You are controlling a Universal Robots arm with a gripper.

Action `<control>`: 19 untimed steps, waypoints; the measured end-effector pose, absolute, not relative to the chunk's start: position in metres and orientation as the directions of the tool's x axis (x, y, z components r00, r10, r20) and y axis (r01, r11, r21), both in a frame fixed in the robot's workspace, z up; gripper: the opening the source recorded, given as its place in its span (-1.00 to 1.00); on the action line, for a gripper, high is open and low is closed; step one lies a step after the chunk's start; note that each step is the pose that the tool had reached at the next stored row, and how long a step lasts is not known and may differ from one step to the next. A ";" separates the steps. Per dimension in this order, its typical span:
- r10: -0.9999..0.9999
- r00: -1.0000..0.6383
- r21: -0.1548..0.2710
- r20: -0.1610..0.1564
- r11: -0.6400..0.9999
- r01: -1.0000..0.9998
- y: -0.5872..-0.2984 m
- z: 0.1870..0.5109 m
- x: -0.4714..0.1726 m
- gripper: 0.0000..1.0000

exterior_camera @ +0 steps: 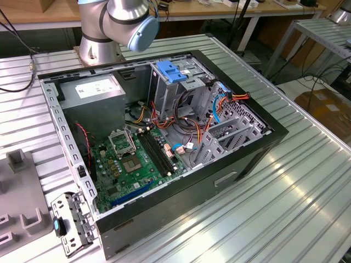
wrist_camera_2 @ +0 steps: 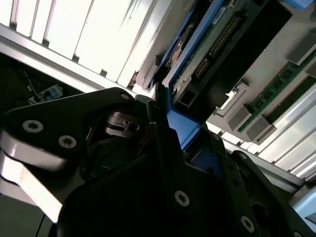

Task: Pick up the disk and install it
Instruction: 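Pick up the disk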

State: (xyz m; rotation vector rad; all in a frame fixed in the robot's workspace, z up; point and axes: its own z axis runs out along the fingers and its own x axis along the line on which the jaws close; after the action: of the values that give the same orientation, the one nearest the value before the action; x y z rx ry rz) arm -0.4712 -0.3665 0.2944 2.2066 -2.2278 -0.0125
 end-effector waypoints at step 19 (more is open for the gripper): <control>-1.000 -0.010 0.010 0.002 0.010 -1.000 -0.367 0.308 -0.471 -0.26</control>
State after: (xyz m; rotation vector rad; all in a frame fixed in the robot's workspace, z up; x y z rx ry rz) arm -0.4712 -0.3665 0.3084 2.2049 -2.2262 -0.0089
